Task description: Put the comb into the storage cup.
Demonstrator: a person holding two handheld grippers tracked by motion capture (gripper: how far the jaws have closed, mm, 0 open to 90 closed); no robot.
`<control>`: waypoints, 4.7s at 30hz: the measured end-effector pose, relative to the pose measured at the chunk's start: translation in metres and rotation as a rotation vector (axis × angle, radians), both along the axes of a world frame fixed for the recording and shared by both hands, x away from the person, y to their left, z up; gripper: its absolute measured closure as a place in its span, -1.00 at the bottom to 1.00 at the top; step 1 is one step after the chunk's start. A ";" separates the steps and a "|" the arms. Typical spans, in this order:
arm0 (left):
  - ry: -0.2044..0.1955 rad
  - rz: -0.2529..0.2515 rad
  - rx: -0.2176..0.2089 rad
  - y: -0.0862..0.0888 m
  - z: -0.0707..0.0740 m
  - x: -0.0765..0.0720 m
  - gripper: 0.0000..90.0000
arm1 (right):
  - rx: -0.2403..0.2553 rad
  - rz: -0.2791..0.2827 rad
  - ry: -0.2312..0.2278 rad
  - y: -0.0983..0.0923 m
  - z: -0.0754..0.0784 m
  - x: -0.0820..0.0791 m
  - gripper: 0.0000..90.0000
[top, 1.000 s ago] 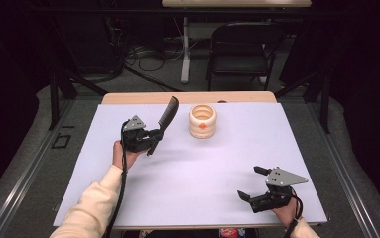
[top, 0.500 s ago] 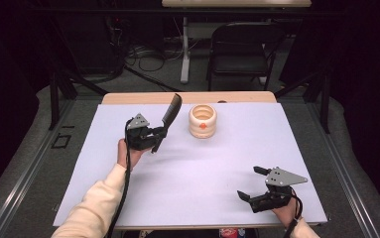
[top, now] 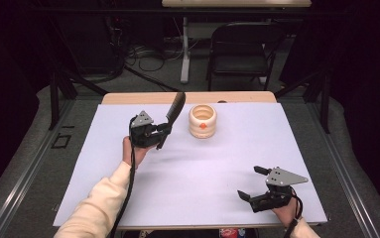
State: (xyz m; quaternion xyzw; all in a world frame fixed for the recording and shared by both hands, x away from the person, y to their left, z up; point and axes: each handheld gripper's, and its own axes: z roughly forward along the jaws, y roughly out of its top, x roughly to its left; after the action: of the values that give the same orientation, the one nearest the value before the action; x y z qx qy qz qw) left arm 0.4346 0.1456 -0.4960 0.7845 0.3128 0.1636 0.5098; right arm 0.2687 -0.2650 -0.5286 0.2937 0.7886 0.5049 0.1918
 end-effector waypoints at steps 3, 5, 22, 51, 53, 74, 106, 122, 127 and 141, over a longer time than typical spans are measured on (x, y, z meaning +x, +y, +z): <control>-0.002 0.004 -0.022 -0.001 0.001 0.002 0.61 | 0.001 0.000 -0.002 0.000 0.000 0.000 -1.00; -0.009 0.011 -0.036 -0.002 0.003 0.004 0.61 | 0.001 0.001 -0.002 0.000 0.000 0.000 -1.00; -0.030 0.019 -0.062 -0.012 0.014 0.013 0.61 | 0.001 0.002 0.000 0.000 0.000 0.000 -1.00; -0.066 0.018 -0.105 -0.031 0.032 0.020 0.61 | 0.004 0.002 0.000 0.000 0.000 0.001 -1.00; -0.070 0.019 -0.108 -0.032 0.033 0.021 0.61 | 0.004 0.002 0.000 0.000 0.000 0.001 -1.00; -0.090 0.030 -0.134 -0.047 0.035 0.032 0.61 | 0.005 0.002 0.000 0.000 0.000 0.002 -1.00; -0.122 -0.019 -0.094 -0.070 0.053 0.053 0.60 | 0.004 0.005 -0.002 0.000 0.000 0.001 -1.00; -0.147 -0.021 -0.078 -0.083 0.058 0.063 0.61 | 0.005 0.006 0.000 0.000 0.000 0.001 -1.00; -0.157 -0.026 -0.077 -0.089 0.058 0.065 0.61 | 0.007 0.003 0.002 0.000 0.000 0.001 -1.00; -0.190 -0.025 -0.086 -0.102 0.053 0.070 0.61 | 0.007 0.005 0.000 0.000 0.000 0.000 -1.00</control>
State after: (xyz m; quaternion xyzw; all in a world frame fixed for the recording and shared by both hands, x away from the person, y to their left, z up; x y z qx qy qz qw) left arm 0.5042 0.0432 -0.4429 0.7467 0.2597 0.2174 0.5725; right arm 0.2691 -0.2653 -0.5284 0.2926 0.7877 0.5080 0.1894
